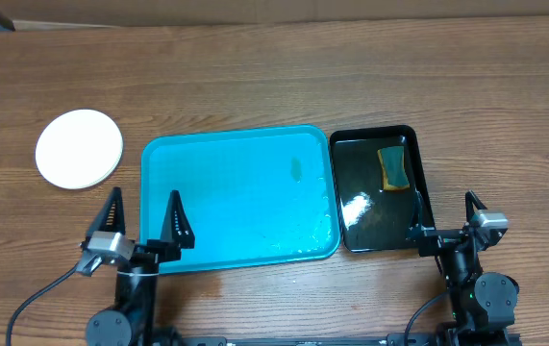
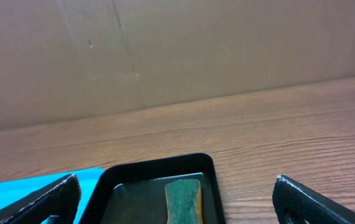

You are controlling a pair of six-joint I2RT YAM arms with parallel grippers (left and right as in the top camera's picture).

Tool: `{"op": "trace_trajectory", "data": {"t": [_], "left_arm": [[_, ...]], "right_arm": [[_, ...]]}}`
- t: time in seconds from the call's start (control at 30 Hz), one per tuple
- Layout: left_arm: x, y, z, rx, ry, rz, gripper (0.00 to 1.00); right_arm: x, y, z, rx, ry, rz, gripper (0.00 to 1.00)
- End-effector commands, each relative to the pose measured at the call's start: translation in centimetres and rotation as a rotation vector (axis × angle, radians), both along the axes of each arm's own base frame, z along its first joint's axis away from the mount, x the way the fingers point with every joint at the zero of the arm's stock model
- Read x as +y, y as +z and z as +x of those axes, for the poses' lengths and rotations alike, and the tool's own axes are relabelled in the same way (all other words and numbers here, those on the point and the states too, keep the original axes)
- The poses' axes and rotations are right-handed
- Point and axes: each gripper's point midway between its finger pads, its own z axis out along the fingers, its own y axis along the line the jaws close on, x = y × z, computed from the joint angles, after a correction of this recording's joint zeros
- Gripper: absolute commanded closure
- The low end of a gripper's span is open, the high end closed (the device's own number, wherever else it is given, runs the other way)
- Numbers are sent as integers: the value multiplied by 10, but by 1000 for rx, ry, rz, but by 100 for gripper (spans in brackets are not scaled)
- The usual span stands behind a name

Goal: Clean dirty plates on tray and stack at the side

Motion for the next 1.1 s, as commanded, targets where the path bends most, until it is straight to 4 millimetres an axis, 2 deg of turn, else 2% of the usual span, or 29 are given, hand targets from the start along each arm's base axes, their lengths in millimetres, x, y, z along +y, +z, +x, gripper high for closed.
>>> {"op": "trace_trajectory", "data": {"t": [0.0, 0.2, 0.4, 0.6, 0.87, 1.07], "left_arm": [[-1, -26, 6, 44, -4, 19, 0], [4, -77, 16, 193, 17, 11, 0], [4, -110, 16, 320, 31, 148, 0], [4, -110, 16, 303, 46, 317, 0], [14, -111, 16, 319, 105, 313, 0], [4, -111, 16, 311, 64, 321, 0]], "right_arm": [[-1, -1, 0, -8, -2, -6, 0], [-1, -1, 0, -8, -2, -6, 0], [-1, -1, 0, -8, -2, -6, 0], [-1, -1, 0, -8, -2, -6, 0], [-1, -1, 0, -8, -2, -6, 0], [-1, -1, 0, -8, -2, -6, 0]]}}
